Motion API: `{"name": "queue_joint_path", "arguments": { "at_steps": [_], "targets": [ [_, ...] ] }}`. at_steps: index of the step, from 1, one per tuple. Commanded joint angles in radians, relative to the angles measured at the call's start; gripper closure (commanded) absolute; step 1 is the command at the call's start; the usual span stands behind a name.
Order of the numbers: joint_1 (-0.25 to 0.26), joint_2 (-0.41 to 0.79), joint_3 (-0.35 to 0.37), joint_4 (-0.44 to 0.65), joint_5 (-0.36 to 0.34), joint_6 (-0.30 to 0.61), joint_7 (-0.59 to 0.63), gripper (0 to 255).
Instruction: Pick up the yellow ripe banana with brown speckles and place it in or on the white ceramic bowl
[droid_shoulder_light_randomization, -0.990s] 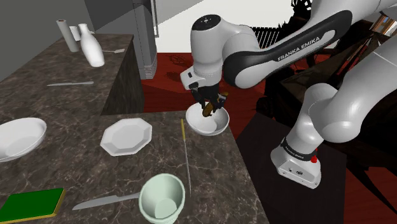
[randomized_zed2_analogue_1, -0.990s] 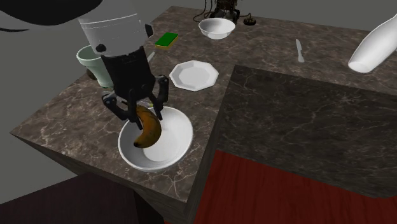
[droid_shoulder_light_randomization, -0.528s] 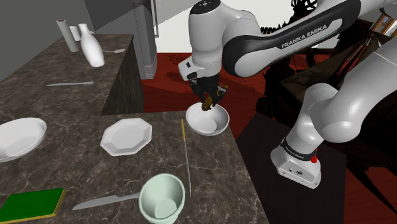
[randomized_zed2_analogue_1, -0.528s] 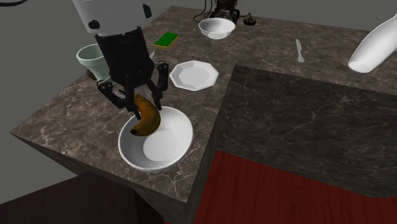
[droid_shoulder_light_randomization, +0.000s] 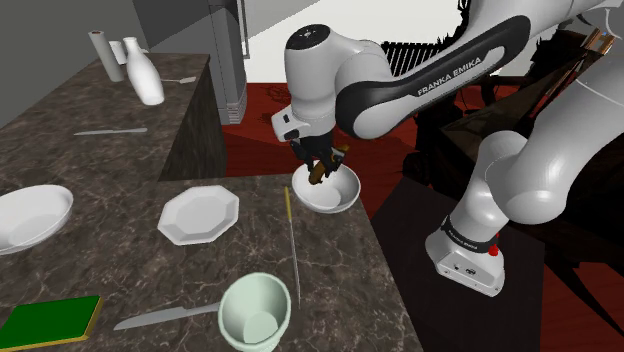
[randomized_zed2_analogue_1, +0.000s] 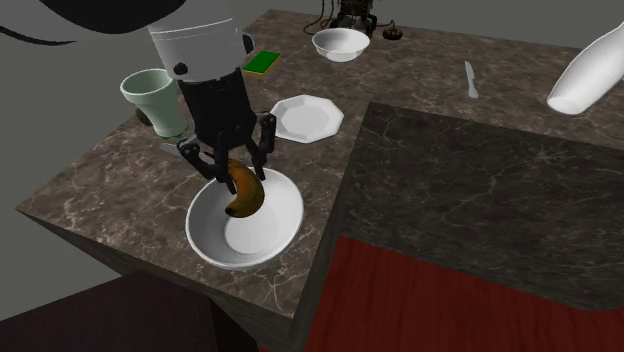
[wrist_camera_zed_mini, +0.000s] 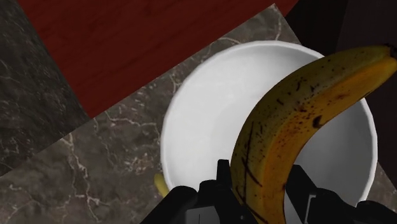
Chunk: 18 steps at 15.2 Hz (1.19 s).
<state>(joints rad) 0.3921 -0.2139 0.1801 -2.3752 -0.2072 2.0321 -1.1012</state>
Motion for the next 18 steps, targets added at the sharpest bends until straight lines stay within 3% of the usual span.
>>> {"name": "queue_joint_path", "arguments": {
  "at_steps": [1, 5, 12, 13, 18],
  "targets": [
    [-0.002, 0.016, 0.0, -0.014, -0.007, 0.029, 0.008, 255],
    [-0.004, 0.041, 0.001, -0.036, -0.017, 0.075, 0.022, 255],
    [-0.004, 0.041, 0.001, -0.036, -0.017, 0.075, 0.022, 255],
    [-0.004, 0.041, 0.001, -0.036, -0.017, 0.075, 0.022, 0],
    [-0.004, 0.041, 0.001, -0.036, -0.017, 0.075, 0.022, 0]
  ]
}}
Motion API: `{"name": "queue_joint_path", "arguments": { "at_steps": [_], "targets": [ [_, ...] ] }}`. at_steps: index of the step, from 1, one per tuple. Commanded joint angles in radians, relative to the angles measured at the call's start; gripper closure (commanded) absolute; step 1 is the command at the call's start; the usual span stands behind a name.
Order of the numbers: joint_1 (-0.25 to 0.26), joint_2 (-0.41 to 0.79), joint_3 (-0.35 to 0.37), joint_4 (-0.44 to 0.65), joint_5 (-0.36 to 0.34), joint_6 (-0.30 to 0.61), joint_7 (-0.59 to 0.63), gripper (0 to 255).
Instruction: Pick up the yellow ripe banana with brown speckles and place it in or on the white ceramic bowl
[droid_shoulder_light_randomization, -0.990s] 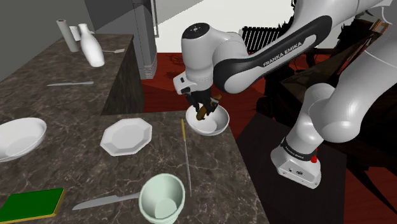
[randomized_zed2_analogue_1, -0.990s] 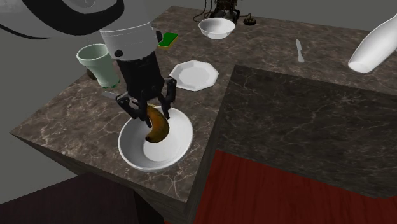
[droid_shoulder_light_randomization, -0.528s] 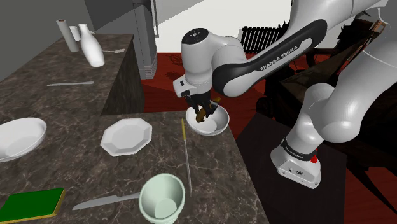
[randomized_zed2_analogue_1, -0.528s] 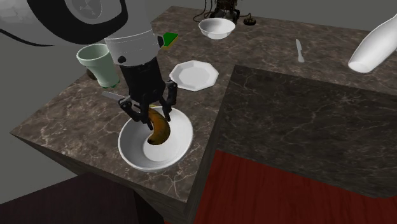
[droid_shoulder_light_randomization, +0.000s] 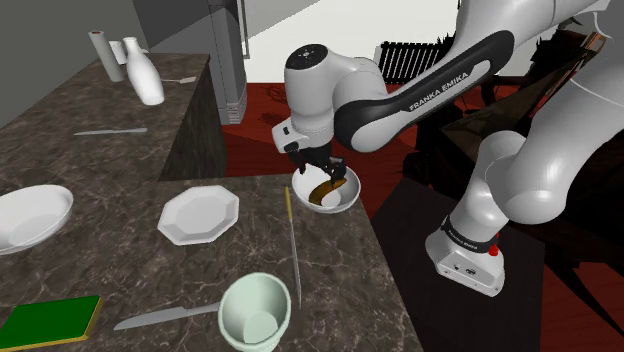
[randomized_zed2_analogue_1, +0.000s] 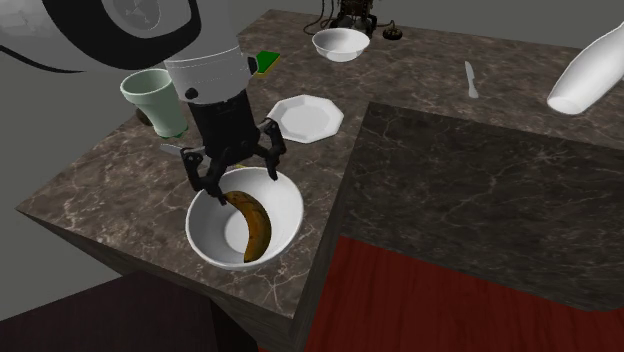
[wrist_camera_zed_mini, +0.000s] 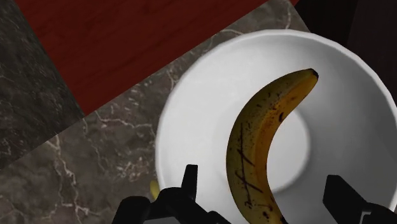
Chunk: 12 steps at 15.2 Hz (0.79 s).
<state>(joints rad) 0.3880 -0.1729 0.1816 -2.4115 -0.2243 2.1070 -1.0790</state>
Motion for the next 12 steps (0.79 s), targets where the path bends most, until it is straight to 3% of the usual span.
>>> {"name": "queue_joint_path", "arguments": {
  "at_steps": [1, 4, 12],
  "targets": [
    [0.004, -0.013, 0.003, 0.022, 0.009, -0.035, -0.005, 0],
    [0.014, -0.043, 0.011, 0.089, 0.029, -0.131, -0.016, 0],
    [0.014, -0.043, 0.011, 0.089, 0.029, -0.131, -0.016, 0]
  ]
}}
